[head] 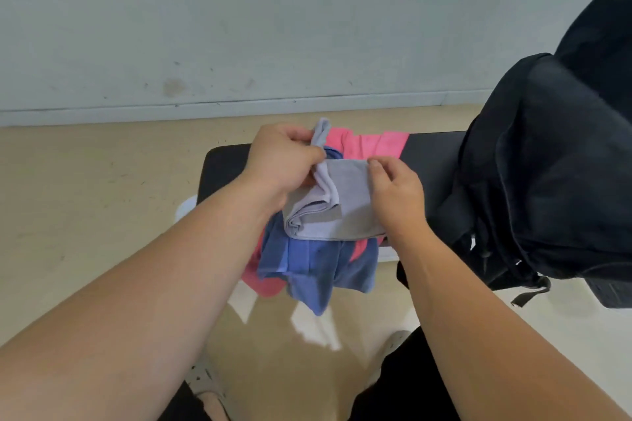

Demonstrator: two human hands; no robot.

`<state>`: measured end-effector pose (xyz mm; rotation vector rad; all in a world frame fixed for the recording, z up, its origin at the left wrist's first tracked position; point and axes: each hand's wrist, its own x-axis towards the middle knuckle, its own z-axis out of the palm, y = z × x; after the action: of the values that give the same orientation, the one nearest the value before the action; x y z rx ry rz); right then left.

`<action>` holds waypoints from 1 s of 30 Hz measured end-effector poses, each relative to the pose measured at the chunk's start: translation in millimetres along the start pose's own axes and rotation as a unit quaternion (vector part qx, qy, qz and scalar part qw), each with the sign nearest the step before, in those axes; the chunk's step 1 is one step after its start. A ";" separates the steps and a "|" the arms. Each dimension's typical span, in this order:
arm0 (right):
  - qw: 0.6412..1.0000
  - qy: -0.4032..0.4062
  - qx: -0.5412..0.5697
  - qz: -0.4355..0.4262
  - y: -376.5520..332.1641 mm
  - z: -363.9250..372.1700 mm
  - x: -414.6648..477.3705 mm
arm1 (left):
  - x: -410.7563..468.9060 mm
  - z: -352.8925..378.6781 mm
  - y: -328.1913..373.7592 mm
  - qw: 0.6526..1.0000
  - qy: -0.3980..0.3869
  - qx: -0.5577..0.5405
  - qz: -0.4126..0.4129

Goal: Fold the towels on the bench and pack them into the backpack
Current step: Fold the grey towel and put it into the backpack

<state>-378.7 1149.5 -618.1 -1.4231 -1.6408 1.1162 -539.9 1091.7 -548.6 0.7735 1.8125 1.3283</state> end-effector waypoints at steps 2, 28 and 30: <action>0.996 -0.025 0.059 0.060 11.7 -11.0 -0.7 | 2.3 27.7 -3.2 0.994 0.005 0.100 0.054; 0.832 -0.104 -0.422 -0.345 22.3 -9.4 18.2 | -10.4 40.4 -94.2 0.779 -0.067 0.609 0.133; 0.801 -0.218 -0.496 -0.255 24.5 -11.6 23.5 | -8.8 38.8 -96.3 0.782 -0.069 0.604 0.136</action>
<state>-362.3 1175.5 -636.9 -1.1288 -2.9787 0.2024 -506.5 1077.3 -646.2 1.7667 2.3819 0.0240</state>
